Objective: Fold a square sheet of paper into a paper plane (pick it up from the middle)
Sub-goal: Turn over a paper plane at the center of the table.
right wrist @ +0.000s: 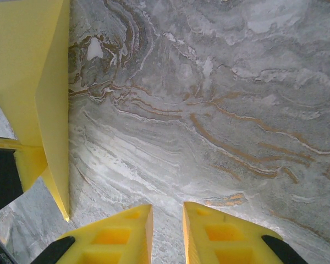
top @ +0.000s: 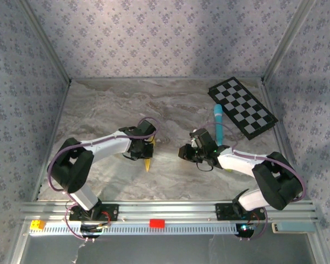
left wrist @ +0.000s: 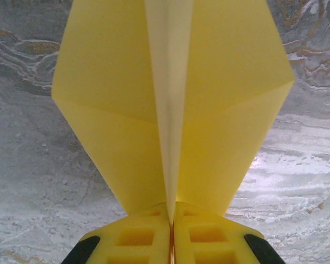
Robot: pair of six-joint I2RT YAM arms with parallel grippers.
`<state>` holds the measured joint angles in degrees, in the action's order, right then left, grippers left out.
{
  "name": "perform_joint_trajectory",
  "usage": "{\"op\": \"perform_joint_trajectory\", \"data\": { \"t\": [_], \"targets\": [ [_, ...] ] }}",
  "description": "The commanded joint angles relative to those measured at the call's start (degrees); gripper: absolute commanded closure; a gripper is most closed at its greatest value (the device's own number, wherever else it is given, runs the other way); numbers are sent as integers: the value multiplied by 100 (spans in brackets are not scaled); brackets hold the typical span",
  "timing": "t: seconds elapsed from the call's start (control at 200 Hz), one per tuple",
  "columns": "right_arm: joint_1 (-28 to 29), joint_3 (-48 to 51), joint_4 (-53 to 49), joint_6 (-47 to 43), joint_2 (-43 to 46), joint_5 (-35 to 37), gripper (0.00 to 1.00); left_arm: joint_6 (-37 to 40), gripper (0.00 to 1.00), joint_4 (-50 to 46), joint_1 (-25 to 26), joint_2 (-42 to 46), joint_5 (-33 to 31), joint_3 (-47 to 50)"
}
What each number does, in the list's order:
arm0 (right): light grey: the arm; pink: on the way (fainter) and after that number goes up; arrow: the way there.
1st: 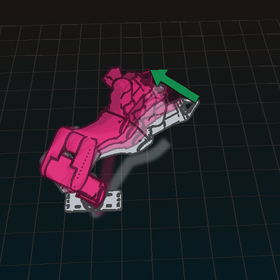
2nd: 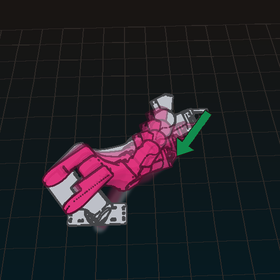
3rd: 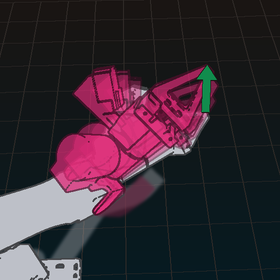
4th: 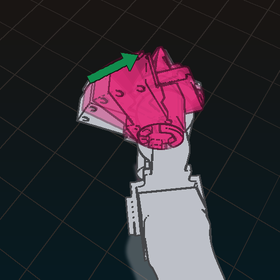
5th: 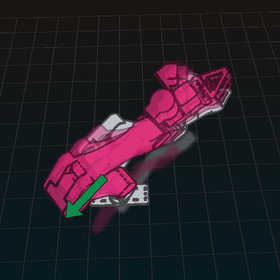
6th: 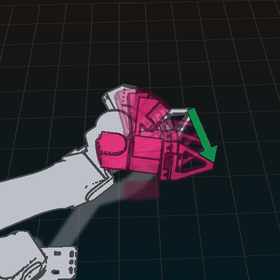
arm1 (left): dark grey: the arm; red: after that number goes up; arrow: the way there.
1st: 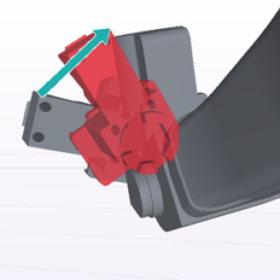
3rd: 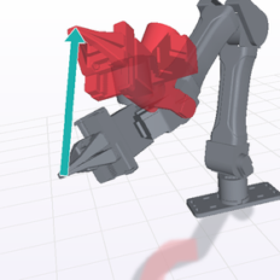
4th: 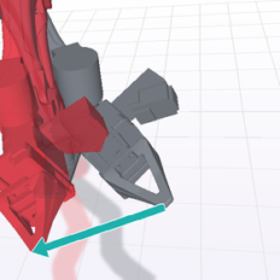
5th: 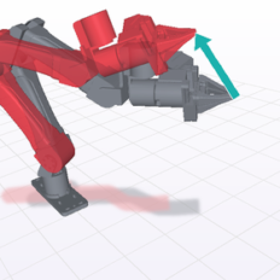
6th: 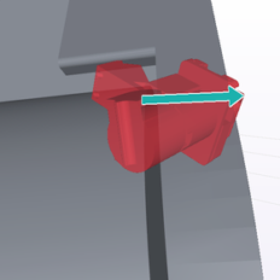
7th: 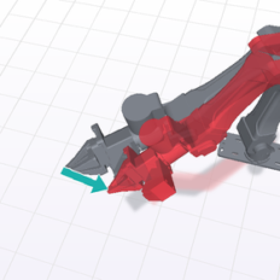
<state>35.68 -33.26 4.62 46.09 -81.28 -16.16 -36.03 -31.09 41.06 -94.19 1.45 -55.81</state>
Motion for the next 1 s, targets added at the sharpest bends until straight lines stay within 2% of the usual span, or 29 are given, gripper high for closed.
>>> {"op": "perform_joint_trajectory", "data": {
  "t": [0.0, 0.725, 0.995],
  "targets": [
    [44, -120, -137, 28, -24, 123, 77, 26, 90, -151, 41, -112, 17, -159],
    [43, -110, -146, 8, -108, 145, 77, 61, 85, -121, 73, -350, 109, -298],
    [44, -118, -143, 6, -117, 148, 77, 28, 87, -185, 115, -359, 4, -374]
  ]
}}
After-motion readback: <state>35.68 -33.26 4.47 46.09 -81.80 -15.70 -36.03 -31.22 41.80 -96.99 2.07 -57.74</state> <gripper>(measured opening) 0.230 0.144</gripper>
